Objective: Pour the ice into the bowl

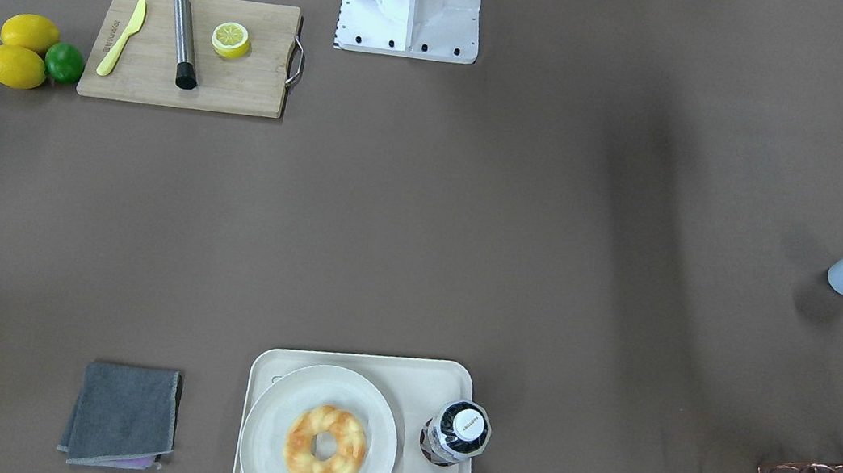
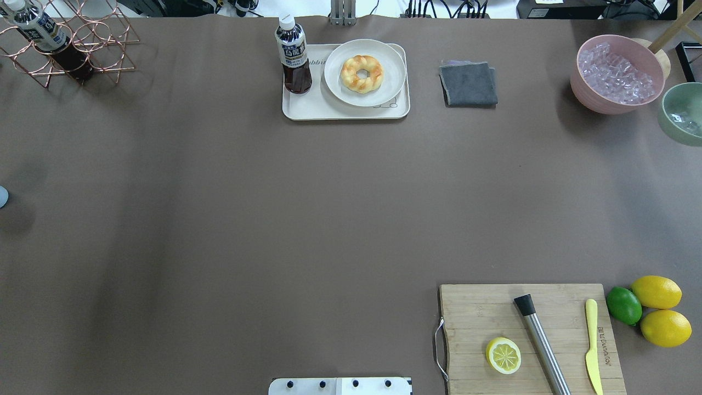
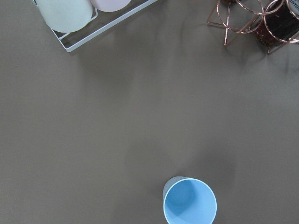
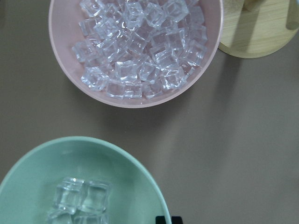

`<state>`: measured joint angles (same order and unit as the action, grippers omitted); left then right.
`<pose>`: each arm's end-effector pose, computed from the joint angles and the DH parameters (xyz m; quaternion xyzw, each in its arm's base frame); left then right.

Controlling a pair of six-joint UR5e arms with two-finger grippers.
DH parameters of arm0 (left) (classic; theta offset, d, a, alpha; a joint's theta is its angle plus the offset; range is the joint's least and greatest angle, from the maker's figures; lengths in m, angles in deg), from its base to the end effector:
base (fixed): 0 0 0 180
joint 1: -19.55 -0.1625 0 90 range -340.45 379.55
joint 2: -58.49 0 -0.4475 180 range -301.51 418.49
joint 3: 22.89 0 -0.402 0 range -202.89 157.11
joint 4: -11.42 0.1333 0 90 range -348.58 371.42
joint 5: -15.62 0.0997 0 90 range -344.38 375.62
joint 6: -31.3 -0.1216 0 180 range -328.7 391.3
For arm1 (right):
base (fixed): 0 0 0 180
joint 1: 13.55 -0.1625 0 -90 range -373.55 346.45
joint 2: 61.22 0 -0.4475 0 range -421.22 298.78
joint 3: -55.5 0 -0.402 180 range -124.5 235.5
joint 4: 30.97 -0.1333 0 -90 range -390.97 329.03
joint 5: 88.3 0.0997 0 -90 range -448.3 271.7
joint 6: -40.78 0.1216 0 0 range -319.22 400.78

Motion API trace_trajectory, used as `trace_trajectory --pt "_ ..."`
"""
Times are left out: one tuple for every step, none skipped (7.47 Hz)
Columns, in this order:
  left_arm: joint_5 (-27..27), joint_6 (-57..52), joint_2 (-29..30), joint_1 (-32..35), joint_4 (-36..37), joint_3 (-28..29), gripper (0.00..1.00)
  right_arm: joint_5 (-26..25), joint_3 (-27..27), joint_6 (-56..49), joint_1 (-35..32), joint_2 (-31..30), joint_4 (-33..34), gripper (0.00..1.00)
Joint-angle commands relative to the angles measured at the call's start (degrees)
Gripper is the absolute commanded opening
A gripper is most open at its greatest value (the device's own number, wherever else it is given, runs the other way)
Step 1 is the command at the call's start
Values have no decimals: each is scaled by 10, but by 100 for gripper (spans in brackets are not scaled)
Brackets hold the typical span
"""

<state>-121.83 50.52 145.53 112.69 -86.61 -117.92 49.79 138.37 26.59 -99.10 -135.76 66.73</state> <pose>-0.0706 -0.4881 0.6584 0.0237 0.4081 -0.1421 0.9015 -0.0052 -0.6191 0.6157 0.0396 -0.4056 -0.1501 0.9008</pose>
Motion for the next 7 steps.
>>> trace_trajectory --pt "2 9 3 -10 -1 9 97 0 -53 35 14 15 -60 0" --pt "2 11 3 -10 -1 7 97 -1 -66 46 23 17 -79 0" --pt "2 11 3 -10 -1 6 97 -2 -86 63 33 20 -107 0" --pt "1 10 2 -10 0 1 97 -5 -110 68 40 20 -136 0" --pt "1 6 0 -9 -1 2 97 -5 -125 72 43 19 -158 0" --pt "0 4 -3 -9 -1 0 97 -5 -139 73 44 17 -175 0" --pt "1 3 -5 -10 -13 0 97 -5 -150 81 47 11 -198 0"
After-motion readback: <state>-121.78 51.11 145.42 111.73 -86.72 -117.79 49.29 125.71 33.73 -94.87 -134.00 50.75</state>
